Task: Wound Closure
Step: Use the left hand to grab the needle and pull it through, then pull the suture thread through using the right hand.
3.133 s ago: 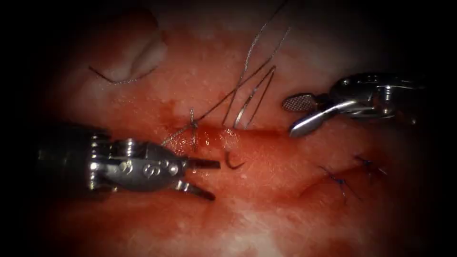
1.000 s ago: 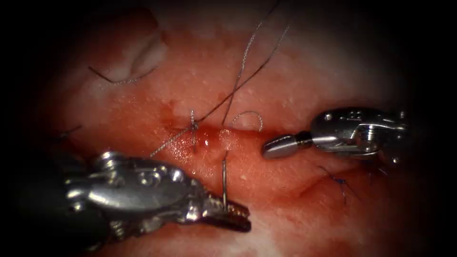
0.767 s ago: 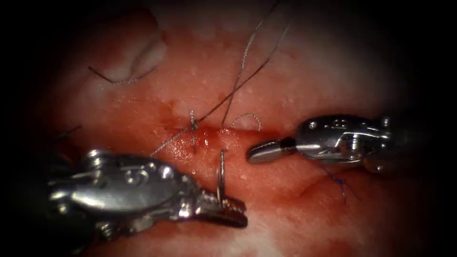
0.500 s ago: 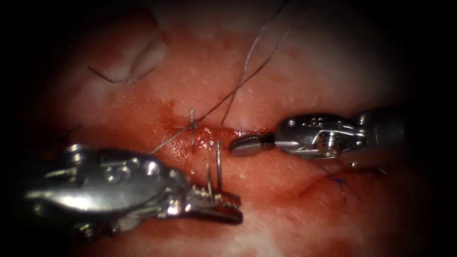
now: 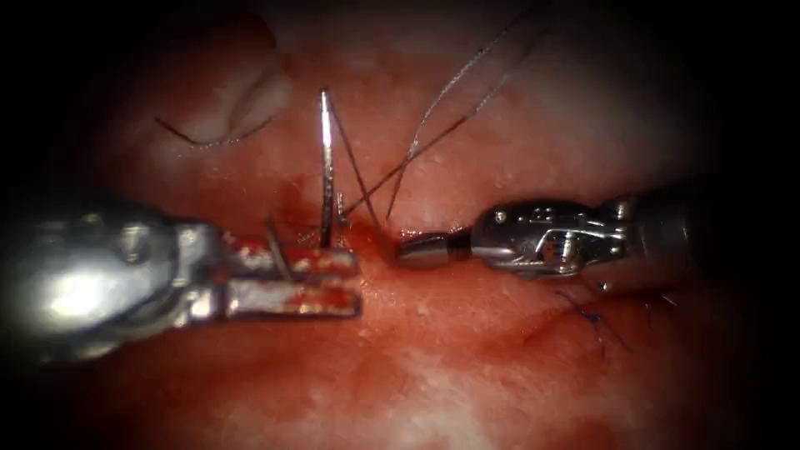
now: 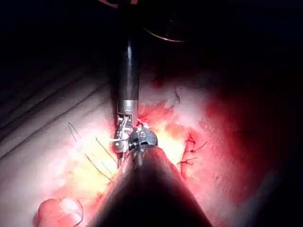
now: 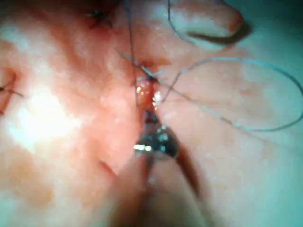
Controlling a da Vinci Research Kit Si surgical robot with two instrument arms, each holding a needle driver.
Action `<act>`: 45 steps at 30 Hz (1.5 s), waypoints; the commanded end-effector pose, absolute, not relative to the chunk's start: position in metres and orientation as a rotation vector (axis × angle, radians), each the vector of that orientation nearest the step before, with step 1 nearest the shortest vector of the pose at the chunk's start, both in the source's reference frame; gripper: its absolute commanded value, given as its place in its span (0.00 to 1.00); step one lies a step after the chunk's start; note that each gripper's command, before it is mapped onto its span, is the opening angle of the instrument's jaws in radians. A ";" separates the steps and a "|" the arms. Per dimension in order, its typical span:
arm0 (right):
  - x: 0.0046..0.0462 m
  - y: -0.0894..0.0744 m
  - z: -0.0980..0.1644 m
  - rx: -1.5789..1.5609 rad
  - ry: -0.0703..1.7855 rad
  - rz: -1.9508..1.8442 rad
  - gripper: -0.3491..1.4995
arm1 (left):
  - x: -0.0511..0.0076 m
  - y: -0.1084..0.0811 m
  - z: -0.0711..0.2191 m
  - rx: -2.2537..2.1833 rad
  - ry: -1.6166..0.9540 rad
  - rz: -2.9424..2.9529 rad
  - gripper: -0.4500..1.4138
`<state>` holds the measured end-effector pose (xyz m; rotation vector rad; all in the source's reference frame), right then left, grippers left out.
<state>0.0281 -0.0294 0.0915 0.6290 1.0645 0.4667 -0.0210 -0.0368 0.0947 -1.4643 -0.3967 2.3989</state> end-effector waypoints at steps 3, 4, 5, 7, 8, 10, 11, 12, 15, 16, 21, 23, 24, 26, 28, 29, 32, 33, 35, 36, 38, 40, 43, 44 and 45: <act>0.0288 -0.030 0.091 0.635 1.066 0.467 0.01 | -0.0213 -0.035 0.095 -1.487 -0.240 2.486 0.00; 0.0288 -0.030 0.091 0.637 1.066 0.468 0.13 | -0.0212 -0.035 0.095 -1.492 -0.210 2.507 0.00; 0.0288 -0.030 0.091 0.641 1.066 0.470 0.29 | -0.0210 -0.034 0.095 -1.494 -0.179 2.527 0.00; 0.0287 -0.030 0.090 0.647 1.066 0.474 0.47 | -0.0207 -0.033 0.095 -1.489 -0.149 2.531 0.00; 0.0287 -0.030 0.089 0.644 1.071 0.481 0.58 | -0.0206 -0.033 0.096 -1.483 -0.143 2.524 0.00; 0.0290 -0.029 0.089 0.648 1.088 0.495 0.64 | -0.0203 -0.032 0.096 -1.478 -0.128 2.520 0.00; 0.0291 -0.029 0.088 0.648 1.093 0.500 0.65 | -0.0201 -0.032 0.096 -1.479 -0.130 2.520 0.00; 0.0294 -0.030 0.088 0.648 1.096 0.503 0.66 | -0.0199 -0.033 0.096 -1.474 -0.129 2.521 0.00; 0.0303 -0.030 0.088 0.649 1.095 0.505 0.71 | -0.0196 -0.033 0.096 -1.469 -0.130 2.520 0.00; 0.0305 -0.030 0.088 0.650 1.095 0.504 0.71 | -0.0196 -0.033 0.096 -1.470 -0.131 2.520 0.00; 0.0316 -0.030 0.088 0.647 1.094 0.507 0.67 | -0.0197 -0.033 0.096 -1.481 -0.140 2.518 0.00; 0.0319 -0.030 0.089 0.643 1.094 0.508 0.60 | -0.0197 -0.033 0.096 -1.483 -0.142 2.517 0.00; 0.0320 -0.030 0.089 0.641 1.093 0.509 0.45 | -0.0197 -0.033 0.096 -1.486 -0.144 2.517 0.00; 0.0320 -0.030 0.089 0.647 1.097 0.504 0.00 | -0.0197 -0.033 0.096 -1.491 -0.144 2.514 0.00; 0.0317 -0.030 0.089 0.650 1.095 0.498 0.00 | -0.0197 -0.034 0.096 -1.499 -0.145 2.511 0.00; 0.0315 -0.030 0.089 0.654 1.092 0.494 0.00 | -0.0197 -0.034 0.096 -1.505 -0.144 2.509 0.00; 0.0308 -0.031 0.089 0.656 1.090 0.491 0.00 | -0.0196 -0.035 0.097 -1.511 -0.139 2.514 0.00; 0.0306 -0.031 0.088 0.658 1.091 0.490 0.00 | -0.0196 -0.035 0.097 -1.514 -0.137 2.516 0.00; 0.0304 -0.032 0.087 0.664 1.091 0.493 0.00 | -0.0197 -0.036 0.098 -1.523 -0.126 2.526 0.00; 0.0304 -0.032 0.086 0.668 1.091 0.495 0.00 | -0.0197 -0.036 0.099 -1.527 -0.123 2.528 0.00; 0.0307 -0.032 0.084 0.680 1.092 0.499 0.00 | -0.0197 -0.036 0.100 -1.526 -0.121 2.527 0.00; 0.0310 -0.033 0.082 0.697 1.094 0.492 0.00 | -0.0195 -0.037 0.101 -1.521 -0.124 2.522 0.00; 0.0317 -0.034 0.080 0.711 1.110 0.478 0.00 | -0.0190 -0.037 0.103 -1.522 -0.117 2.526 0.00; 0.0320 -0.034 0.079 0.714 1.120 0.468 0.00 | -0.0188 -0.037 0.103 -1.525 -0.113 2.529 0.00; 0.0322 -0.034 0.078 0.719 1.124 0.469 0.00 | -0.0187 -0.037 0.104 -1.524 -0.113 2.534 0.00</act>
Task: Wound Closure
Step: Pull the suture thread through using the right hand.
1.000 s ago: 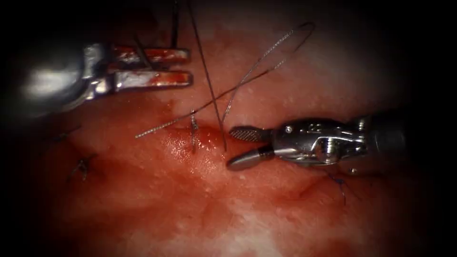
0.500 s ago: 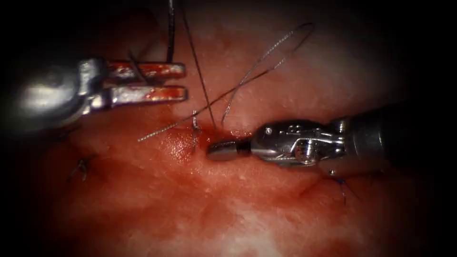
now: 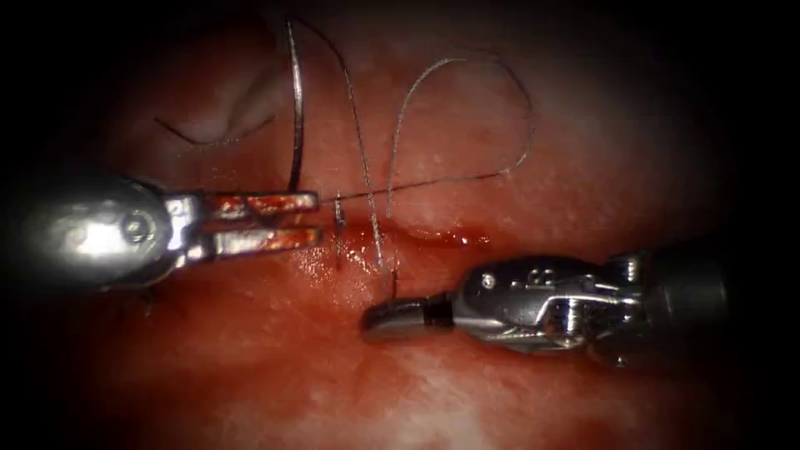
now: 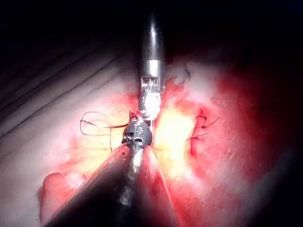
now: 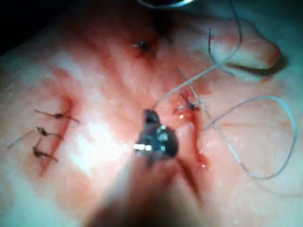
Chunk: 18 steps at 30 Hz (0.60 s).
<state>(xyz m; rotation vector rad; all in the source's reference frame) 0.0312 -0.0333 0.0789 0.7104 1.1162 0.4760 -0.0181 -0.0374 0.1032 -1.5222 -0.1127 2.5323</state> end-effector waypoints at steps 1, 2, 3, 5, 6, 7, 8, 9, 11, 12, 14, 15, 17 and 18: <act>0.0325 -0.034 0.078 0.722 1.129 0.464 0.00 | -0.0185 -0.037 0.104 -1.518 -0.122 2.530 0.00; 0.0328 -0.035 0.077 0.729 1.138 0.457 0.00 | -0.0182 -0.037 0.104 -1.520 -0.121 2.532 0.00; 0.0331 -0.035 0.076 0.734 1.139 0.455 0.00 | -0.0181 -0.037 0.105 -1.519 -0.125 2.529 0.00; 0.0336 -0.035 0.076 0.753 1.157 0.447 0.00 | -0.0176 -0.037 0.105 -1.519 -0.131 2.527 0.00; 0.0337 -0.036 0.075 0.761 1.167 0.444 0.00 | -0.0175 -0.037 0.105 -1.518 -0.129 2.528 0.00; 0.0338 -0.036 0.075 0.756 1.171 0.433 0.00 | -0.0173 -0.037 0.105 -1.516 -0.128 2.529 0.00; 0.0339 -0.036 0.075 0.750 1.175 0.423 0.00 | -0.0171 -0.037 0.105 -1.514 -0.127 2.529 0.00; 0.0338 -0.035 0.075 0.743 1.178 0.414 0.00 | -0.0169 -0.037 0.105 -1.510 -0.131 2.525 0.00; 0.0333 -0.035 0.075 0.707 1.186 0.395 0.19 | -0.0164 -0.037 0.105 -1.507 -0.130 2.527 0.00; 0.0323 -0.034 0.075 0.628 1.192 0.375 0.56 | -0.0159 -0.037 0.105 -1.501 -0.126 2.529 0.00; 0.0315 -0.034 0.075 0.582 1.189 0.381 0.72 | -0.0156 -0.037 0.105 -1.497 -0.123 2.530 0.00; 0.0308 -0.034 0.076 0.547 1.189 0.371 0.76 | -0.0151 -0.037 0.105 -1.492 -0.120 2.532 0.00; 0.0294 -0.033 0.076 0.494 1.189 0.359 0.79 | -0.0144 -0.036 0.105 -1.478 -0.110 2.535 0.00; 0.0284 -0.032 0.076 0.463 1.180 0.358 0.79 | -0.0139 -0.036 0.105 -1.467 -0.103 2.538 0.00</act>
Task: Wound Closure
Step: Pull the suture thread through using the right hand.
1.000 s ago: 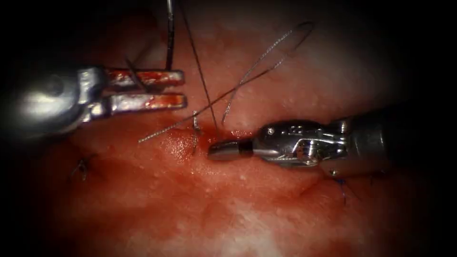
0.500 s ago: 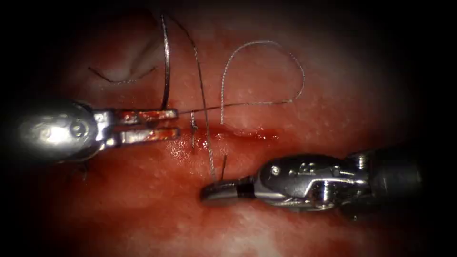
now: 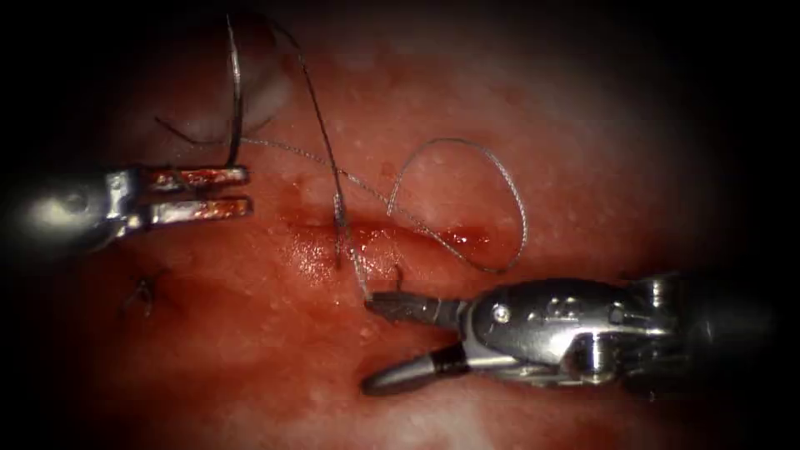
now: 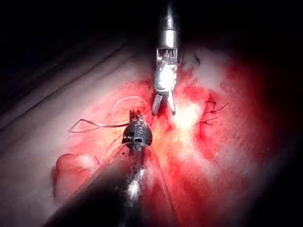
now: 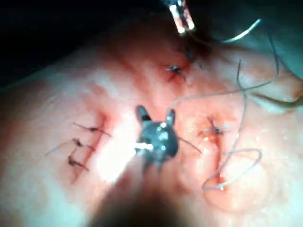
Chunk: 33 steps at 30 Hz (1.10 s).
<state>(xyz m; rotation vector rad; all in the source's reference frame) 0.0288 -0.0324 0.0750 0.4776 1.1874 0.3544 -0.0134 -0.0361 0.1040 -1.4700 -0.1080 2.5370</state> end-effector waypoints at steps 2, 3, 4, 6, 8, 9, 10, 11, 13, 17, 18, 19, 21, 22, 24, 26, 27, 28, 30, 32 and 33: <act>0.0275 -0.032 0.076 0.422 1.156 0.352 0.79 | -0.0132 -0.036 0.105 -1.458 -0.101 2.538 0.00; 0.0270 -0.031 0.077 0.392 1.137 0.351 0.82 | -0.0126 -0.036 0.105 -1.446 -0.098 2.538 0.00; 0.0270 -0.031 0.077 0.392 1.137 0.351 0.82 | -0.0126 -0.036 0.105 -1.446 -0.098 2.538 0.00; 0.0273 -0.031 0.078 0.401 1.134 0.352 0.82 | -0.0121 -0.036 0.105 -1.432 -0.092 2.538 0.00; 0.0280 -0.031 0.079 0.397 1.135 0.347 0.82 | -0.0120 -0.036 0.105 -1.421 -0.088 2.538 0.00; 0.0291 -0.032 0.080 0.389 1.135 0.344 0.82 | -0.0120 -0.036 0.105 -1.412 -0.083 2.537 0.00; 0.0291 -0.032 0.080 0.389 1.135 0.344 0.82 | -0.0120 -0.036 0.105 -1.412 -0.083 2.537 0.00; 0.0296 -0.032 0.080 0.383 1.133 0.346 0.81 | -0.0121 -0.036 0.105 -1.409 -0.082 2.537 0.00; 0.0306 -0.032 0.082 0.370 1.130 0.348 0.77 | -0.0123 -0.036 0.105 -1.403 -0.078 2.536 0.00; 0.0310 -0.031 0.083 0.351 1.093 0.349 0.71 | -0.0123 -0.036 0.105 -1.405 -0.082 2.534 0.00; 0.0310 -0.031 0.083 0.351 1.093 0.349 0.71 | -0.0123 -0.036 0.105 -1.405 -0.082 2.534 0.00; 0.0308 -0.031 0.084 0.342 1.077 0.352 0.69 | -0.0123 -0.036 0.105 -1.405 -0.082 2.534 0.00; 0.0303 -0.031 0.084 0.335 1.068 0.355 0.69 | -0.0123 -0.036 0.105 -1.404 -0.082 2.534 0.00; 0.0300 -0.030 0.084 0.336 1.068 0.355 0.68 | -0.0123 -0.036 0.105 -1.404 -0.081 2.534 0.00; 0.0296 -0.030 0.084 0.337 1.068 0.353 0.67 | -0.0123 -0.036 0.105 -1.402 -0.081 2.534 0.00; 0.0296 -0.031 0.084 0.336 1.068 0.354 0.67 | -0.0123 -0.036 0.105 -1.404 -0.083 2.533 0.00; 0.0298 -0.031 0.084 0.335 1.068 0.355 0.66 | -0.0124 -0.036 0.105 -1.404 -0.082 2.533 0.00; 0.0300 -0.031 0.084 0.334 1.067 0.356 0.65 | -0.0124 -0.036 0.105 -1.406 -0.084 2.533 0.00; 0.0306 -0.031 0.084 0.339 1.067 0.362 0.60 | -0.0126 -0.036 0.105 -1.407 -0.085 2.532 0.00; 0.0314 -0.031 0.084 0.379 1.079 0.354 0.16 | -0.0128 -0.036 0.105 -1.407 -0.084 2.531 0.00; 0.0314 -0.031 0.084 0.379 1.079 0.354 0.16 | -0.0128 -0.036 0.105 -1.407 -0.084 2.531 0.00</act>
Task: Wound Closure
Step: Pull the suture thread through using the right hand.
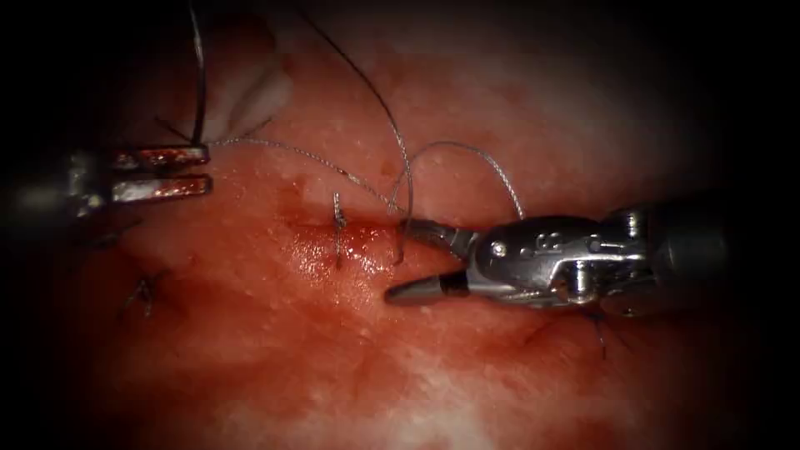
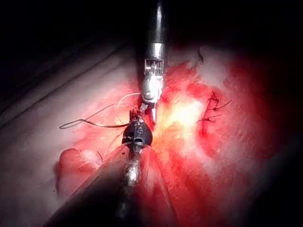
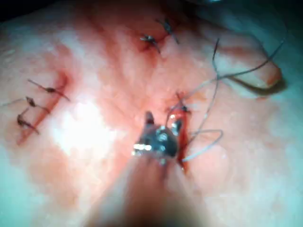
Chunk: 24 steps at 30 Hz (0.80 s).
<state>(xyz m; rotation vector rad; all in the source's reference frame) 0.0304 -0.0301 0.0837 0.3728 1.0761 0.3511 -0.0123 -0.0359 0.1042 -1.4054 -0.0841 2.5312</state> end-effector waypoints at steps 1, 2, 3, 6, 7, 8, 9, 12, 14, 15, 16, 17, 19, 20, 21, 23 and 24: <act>0.0316 -0.031 0.084 0.384 1.081 0.352 0.03 | -0.0129 -0.036 0.105 -1.409 -0.086 2.531 0.00; 0.0318 -0.031 0.084 0.387 1.080 0.358 0.00 | -0.0130 -0.036 0.105 -1.411 -0.088 2.530 0.00; 0.0318 -0.031 0.084 0.390 1.079 0.363 0.00 | -0.0130 -0.036 0.105 -1.411 -0.087 2.530 0.00; 0.0316 -0.031 0.084 0.400 1.080 0.369 0.00 | -0.0132 -0.036 0.105 -1.412 -0.088 2.530 0.00; 0.0314 -0.031 0.084 0.408 1.079 0.378 0.00 | -0.0132 -0.036 0.105 -1.412 -0.088 2.530 0.00; 0.0311 -0.031 0.084 0.418 1.073 0.383 0.00 | -0.0132 -0.036 0.105 -1.412 -0.088 2.530 0.00; 0.0309 -0.031 0.084 0.433 1.069 0.385 0.00 | -0.0132 -0.036 0.105 -1.412 -0.088 2.530 0.00; 0.0307 -0.033 0.082 0.479 1.069 0.386 0.00 | -0.0132 -0.036 0.105 -1.413 -0.086 2.530 0.00; 0.0311 -0.034 0.081 0.506 1.074 0.373 0.00 | -0.0132 -0.036 0.105 -1.416 -0.087 2.531 0.00; 0.0314 -0.035 0.080 0.526 1.087 0.361 0.00 | -0.0133 -0.036 0.105 -1.415 -0.086 2.531 0.00; 0.0318 -0.036 0.079 0.541 1.095 0.352 0.00 | -0.0133 -0.036 0.105 -1.418 -0.087 2.531 0.00; 0.0321 -0.036 0.077 0.555 1.105 0.345 0.00 | -0.0133 -0.036 0.105 -1.421 -0.088 2.531 0.00; 0.0330 -0.037 0.075 0.584 1.140 0.341 0.00 | -0.0134 -0.036 0.106 -1.423 -0.088 2.531 0.00; 0.0333 -0.037 0.074 0.593 1.152 0.338 0.00 | -0.0135 -0.036 0.106 -1.424 -0.092 2.534 0.00; 0.0338 -0.038 0.073 0.604 1.165 0.333 0.00 | -0.0135 -0.036 0.106 -1.424 -0.091 2.534 0.00; 0.0344 -0.038 0.071 0.618 1.180 0.324 0.00 | -0.0136 -0.037 0.106 -1.424 -0.095 2.536 0.00; 0.0347 -0.038 0.071 0.626 1.190 0.318 0.00 | -0.0136 -0.037 0.106 -1.424 -0.095 2.536 0.00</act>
